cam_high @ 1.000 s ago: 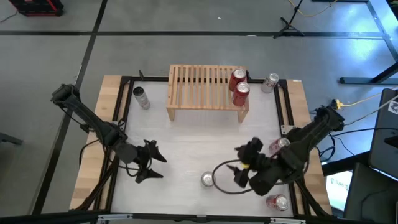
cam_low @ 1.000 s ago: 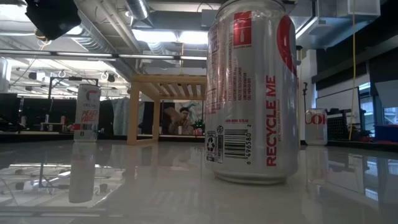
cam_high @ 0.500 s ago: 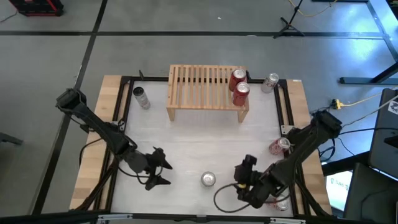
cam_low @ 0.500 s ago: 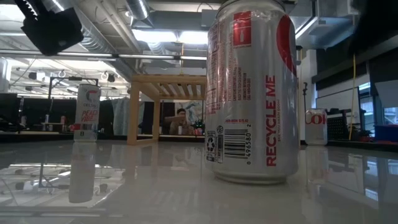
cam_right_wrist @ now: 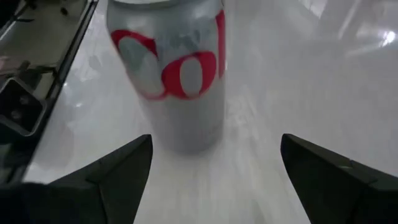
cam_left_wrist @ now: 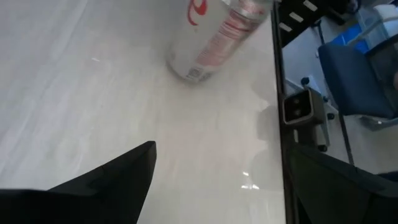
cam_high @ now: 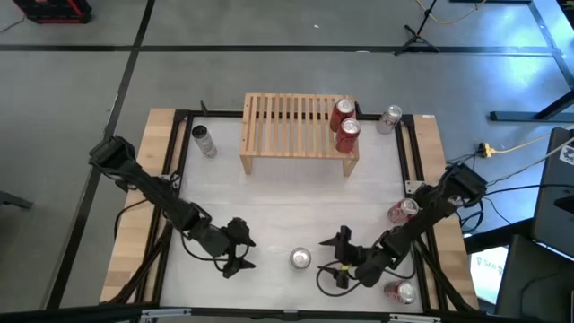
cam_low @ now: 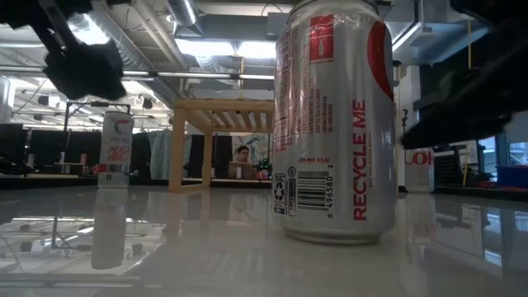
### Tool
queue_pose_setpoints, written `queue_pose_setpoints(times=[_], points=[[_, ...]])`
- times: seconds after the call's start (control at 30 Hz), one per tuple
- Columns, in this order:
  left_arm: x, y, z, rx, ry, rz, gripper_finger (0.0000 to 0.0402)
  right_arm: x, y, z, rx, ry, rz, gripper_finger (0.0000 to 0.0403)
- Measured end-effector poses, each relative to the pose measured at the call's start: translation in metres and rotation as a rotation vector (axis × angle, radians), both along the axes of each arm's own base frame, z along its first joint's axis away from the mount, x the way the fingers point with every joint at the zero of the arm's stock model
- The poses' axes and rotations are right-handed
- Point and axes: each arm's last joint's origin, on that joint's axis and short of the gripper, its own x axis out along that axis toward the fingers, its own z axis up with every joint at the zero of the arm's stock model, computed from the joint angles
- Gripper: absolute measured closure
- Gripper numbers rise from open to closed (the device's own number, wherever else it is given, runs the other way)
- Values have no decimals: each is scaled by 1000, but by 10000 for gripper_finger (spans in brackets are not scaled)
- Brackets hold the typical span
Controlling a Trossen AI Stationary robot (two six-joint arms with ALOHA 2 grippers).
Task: Place canned beverage on shelf
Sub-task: Put the bottom silver soda can on the shelf
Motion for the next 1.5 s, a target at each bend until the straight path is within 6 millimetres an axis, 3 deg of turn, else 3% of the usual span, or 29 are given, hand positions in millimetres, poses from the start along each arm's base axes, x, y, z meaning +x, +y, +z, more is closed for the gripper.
queue_pose_setpoints(times=[0.37,0.57,1.03,1.17,1.37,1.5], points=[[13,-1,-9,2,-43,8,53,22,5,-37,-74,-90,106,61],[13,0,-10,7,-36,11,53,31,4,-42,-94,-164,112,61],[15,1,-10,3,-44,21,53,75,-8,-45,-119,-257,181,61],[15,1,-10,-1,-42,16,53,77,-6,-52,-134,-240,172,67],[14,1,-9,-15,-42,22,53,75,-5,-51,-163,-231,127,122],[11,8,7,-77,-8,-17,53,73,-6,-41,-179,-242,63,122]])
